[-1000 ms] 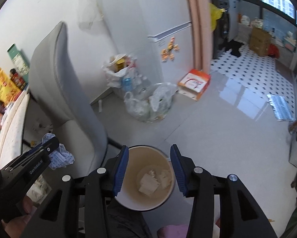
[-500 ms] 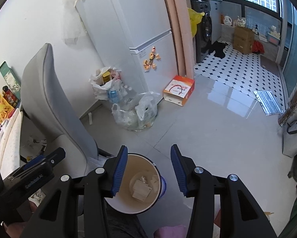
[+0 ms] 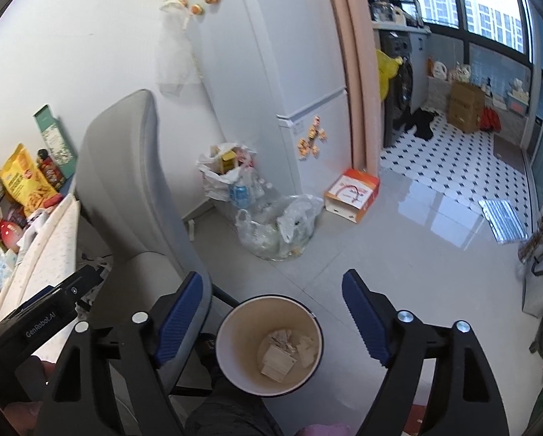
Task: Collect trash
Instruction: 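Open the right tool then the left tool to drop both items into the bin, then move both tools back over the table toward the plastic bottle and cardboard box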
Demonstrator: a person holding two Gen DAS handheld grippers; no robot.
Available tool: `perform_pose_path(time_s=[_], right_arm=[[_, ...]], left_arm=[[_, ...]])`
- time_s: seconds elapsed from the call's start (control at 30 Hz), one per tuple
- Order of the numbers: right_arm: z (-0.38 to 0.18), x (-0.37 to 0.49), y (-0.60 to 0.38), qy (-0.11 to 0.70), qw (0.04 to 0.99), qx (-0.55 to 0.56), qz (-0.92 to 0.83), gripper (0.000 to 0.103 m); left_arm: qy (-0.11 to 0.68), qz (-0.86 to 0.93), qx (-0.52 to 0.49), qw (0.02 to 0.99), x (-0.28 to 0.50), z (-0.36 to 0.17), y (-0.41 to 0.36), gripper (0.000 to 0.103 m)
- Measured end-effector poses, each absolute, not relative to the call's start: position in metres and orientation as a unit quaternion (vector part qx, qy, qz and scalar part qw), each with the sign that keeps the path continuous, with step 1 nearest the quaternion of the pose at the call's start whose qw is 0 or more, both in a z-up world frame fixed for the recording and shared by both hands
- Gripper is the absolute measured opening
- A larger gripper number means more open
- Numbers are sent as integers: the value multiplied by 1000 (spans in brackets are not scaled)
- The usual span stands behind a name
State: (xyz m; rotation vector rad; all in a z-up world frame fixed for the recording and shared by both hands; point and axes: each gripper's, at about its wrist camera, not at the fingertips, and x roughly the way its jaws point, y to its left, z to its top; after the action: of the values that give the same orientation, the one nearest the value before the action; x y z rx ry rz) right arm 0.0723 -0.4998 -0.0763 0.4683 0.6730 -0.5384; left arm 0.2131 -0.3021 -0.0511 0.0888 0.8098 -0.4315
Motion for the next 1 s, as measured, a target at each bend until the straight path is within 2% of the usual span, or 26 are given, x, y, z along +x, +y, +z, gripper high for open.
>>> perform_pose_path(time_s=[0.4,1.0], right_arm=[[-28,76,-419,294,917,175,-207,95],[18,73,-276,274,949,107,-111,95]], left_arm=[[337,-147,-7,930,186,-11,-211,97],[282,-58,-66,956,140,19,-65,97]])
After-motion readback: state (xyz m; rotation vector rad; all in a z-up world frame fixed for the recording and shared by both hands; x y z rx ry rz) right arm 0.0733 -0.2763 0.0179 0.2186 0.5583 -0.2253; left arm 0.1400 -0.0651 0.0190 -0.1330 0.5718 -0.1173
